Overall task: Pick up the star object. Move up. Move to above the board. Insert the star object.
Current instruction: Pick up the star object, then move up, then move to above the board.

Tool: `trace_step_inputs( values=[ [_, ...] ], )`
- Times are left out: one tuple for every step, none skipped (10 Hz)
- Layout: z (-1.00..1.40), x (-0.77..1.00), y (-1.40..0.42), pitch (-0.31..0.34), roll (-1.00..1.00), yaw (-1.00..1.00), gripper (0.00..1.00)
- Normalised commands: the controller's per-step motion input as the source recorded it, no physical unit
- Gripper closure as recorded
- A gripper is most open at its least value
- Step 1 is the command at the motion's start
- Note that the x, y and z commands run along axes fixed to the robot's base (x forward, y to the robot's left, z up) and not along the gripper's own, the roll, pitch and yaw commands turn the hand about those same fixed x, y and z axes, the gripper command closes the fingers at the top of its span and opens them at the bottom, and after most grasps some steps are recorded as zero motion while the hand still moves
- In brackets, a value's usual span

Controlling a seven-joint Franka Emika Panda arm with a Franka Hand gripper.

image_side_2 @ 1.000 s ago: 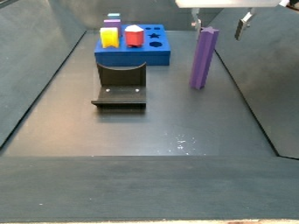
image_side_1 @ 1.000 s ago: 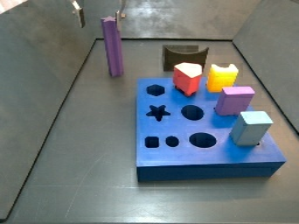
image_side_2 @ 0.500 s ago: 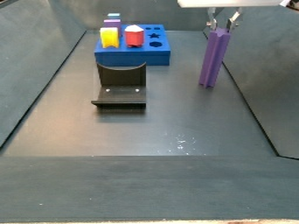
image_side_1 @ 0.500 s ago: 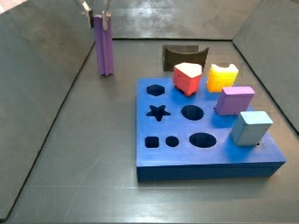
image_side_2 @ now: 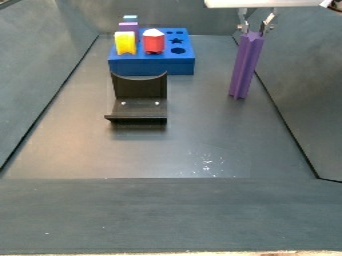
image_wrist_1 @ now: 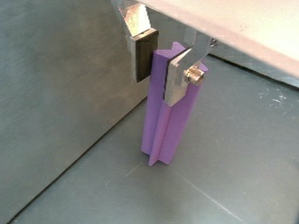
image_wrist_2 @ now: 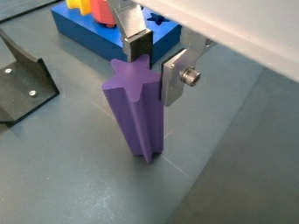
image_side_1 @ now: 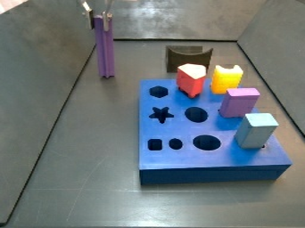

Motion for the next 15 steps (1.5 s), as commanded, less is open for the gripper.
trace_step_inputs(
  values=[
    [0.00, 0.00, 0.00, 0.000, 0.00, 0.00, 1.00],
    [0.83, 0.00, 0.00, 0.000, 0.00, 0.00, 1.00],
    [0.76, -0.06, 0.08, 0.046, 0.02, 0.03, 1.00],
    [0.66, -0.06, 0.07, 0.064, 0.02, 0.02, 1.00],
    [0.60, -0.05, 0.05, 0.059, 0.02, 0.01, 1.00],
    [0.40, -0.01, 0.03, 0.062, 0.03, 0.00, 1.00],
    [0.32, 0.00, 0.03, 0.068, 0.03, 0.00, 1.00],
    [0.87, 0.94, -0.14, 0.191, 0.14, -0.20, 1.00],
    [0.78, 0.93, -0.14, 0.202, 0.14, -0.20, 1.00],
    [0.52, 0.78, -0.06, 0.209, 0.11, -0.12, 1.00],
    [0.41, 0.71, -0.04, 0.191, 0.10, -0.09, 1.00],
    [0.15, 0.56, -0.02, 0.166, 0.07, -0.06, 1.00],
    [0.03, 0.48, -0.01, 0.141, 0.06, -0.04, 1.00],
    [0.04, 0.41, 0.00, 0.132, 0.05, -0.03, 1.00],
    [0.04, 0.33, 0.00, 0.130, 0.05, -0.03, 1.00]
  ],
)
